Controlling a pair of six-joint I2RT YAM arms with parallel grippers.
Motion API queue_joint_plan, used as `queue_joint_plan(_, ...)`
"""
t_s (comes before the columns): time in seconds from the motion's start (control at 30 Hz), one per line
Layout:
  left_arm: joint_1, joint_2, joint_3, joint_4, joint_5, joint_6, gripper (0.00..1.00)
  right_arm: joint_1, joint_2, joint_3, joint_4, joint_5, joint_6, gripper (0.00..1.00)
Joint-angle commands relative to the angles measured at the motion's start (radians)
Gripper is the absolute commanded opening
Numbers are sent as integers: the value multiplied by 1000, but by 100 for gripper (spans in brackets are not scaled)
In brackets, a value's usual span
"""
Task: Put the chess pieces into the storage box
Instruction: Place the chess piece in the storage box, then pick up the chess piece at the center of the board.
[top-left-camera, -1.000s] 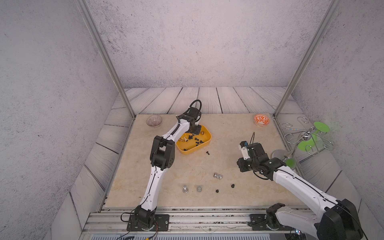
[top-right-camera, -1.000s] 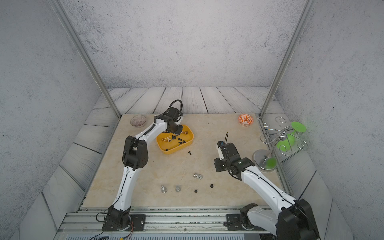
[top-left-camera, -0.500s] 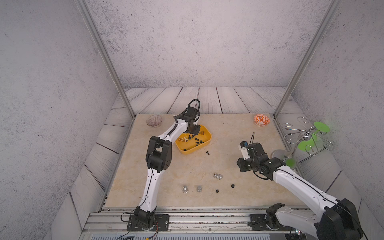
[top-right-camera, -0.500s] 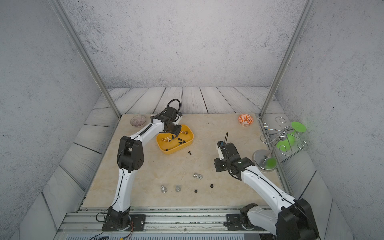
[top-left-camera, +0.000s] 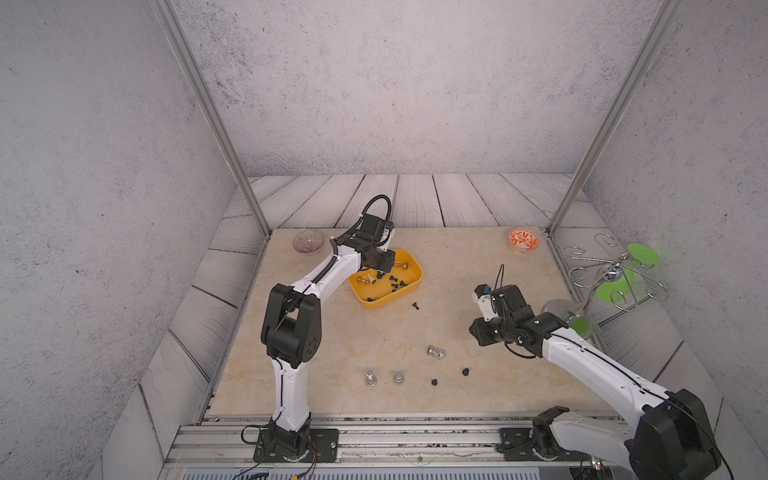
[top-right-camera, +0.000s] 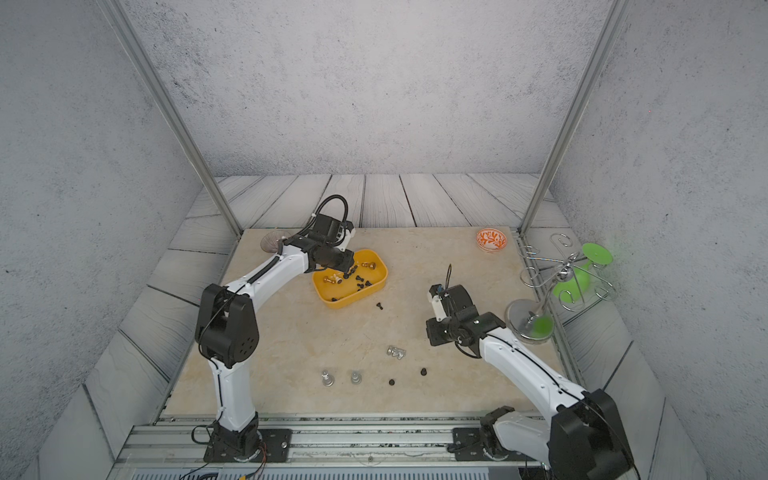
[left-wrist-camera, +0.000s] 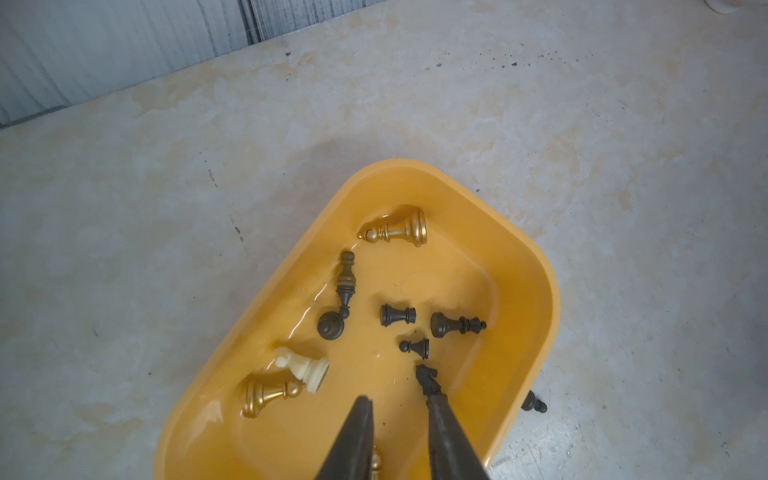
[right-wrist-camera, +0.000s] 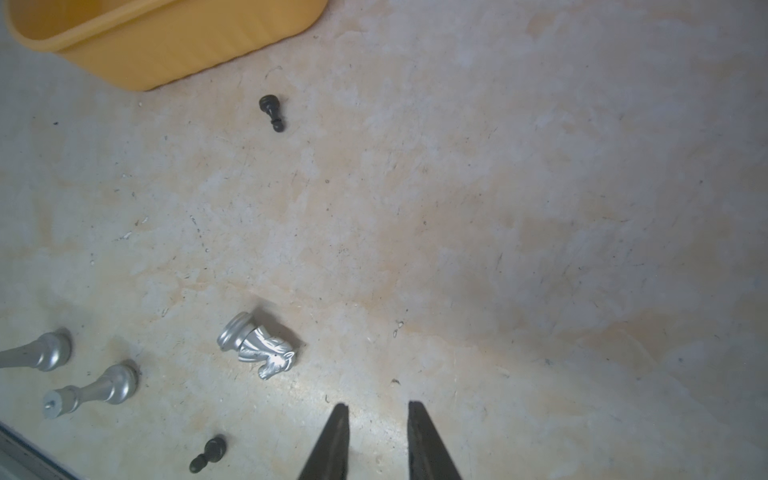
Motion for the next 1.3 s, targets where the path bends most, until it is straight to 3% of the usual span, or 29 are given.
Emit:
queue_joint_plan(0.0,8,-76,-60,43,14,-17,27,1,16,21,-6,-67,-23,27)
queue_joint_plan(0.7,-62,-524,-594,-22,-67,-157,27,55,45,13,36,-100,-44,29)
queue_joint_plan(1.27,-224,-807,-837,-245,-83,-324,31,119,44,-22,69,-108,-42,29)
